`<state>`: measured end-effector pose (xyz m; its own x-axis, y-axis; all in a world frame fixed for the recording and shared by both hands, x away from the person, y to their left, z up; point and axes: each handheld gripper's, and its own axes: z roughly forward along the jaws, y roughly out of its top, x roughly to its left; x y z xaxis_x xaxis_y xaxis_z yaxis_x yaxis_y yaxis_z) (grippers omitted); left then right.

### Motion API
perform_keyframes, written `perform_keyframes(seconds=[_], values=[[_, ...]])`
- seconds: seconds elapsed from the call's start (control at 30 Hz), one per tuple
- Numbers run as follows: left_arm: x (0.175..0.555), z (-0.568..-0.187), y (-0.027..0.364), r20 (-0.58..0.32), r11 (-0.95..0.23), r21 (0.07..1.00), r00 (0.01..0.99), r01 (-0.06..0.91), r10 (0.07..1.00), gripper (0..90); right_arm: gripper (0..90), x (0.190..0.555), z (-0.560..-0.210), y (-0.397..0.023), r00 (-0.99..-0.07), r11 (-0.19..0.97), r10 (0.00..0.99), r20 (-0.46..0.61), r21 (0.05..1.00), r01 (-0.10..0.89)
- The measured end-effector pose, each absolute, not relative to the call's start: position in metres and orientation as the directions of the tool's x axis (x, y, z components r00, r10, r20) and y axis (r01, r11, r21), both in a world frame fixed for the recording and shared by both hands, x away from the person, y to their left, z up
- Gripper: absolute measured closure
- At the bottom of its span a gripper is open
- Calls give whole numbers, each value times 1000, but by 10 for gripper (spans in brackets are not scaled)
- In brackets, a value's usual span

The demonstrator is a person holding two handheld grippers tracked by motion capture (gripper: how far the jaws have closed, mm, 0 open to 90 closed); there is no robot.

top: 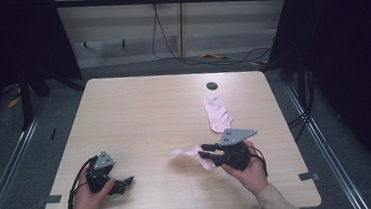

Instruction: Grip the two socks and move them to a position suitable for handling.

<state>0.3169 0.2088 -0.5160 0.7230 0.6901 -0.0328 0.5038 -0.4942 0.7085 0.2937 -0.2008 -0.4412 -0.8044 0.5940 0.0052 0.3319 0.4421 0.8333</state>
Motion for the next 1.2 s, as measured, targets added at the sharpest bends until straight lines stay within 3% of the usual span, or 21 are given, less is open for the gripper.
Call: perform_keyframes(seconds=[0.17,0.5,0.9,1.2], values=[[317,-516,209,-33,-493,709,722,505,692,0,578,290,-467,-225,-733,419,680,23,808,414],[317,-516,209,-31,-494,709,721,504,692,0,593,295,-479,-217,-719,415,694,36,796,440],[317,-516,209,-34,-492,709,721,505,692,0,505,365,-471,-225,-534,308,845,20,798,519],[317,-516,209,-36,-492,709,723,505,690,0,386,418,-482,-235,-381,281,923,-45,756,592]])
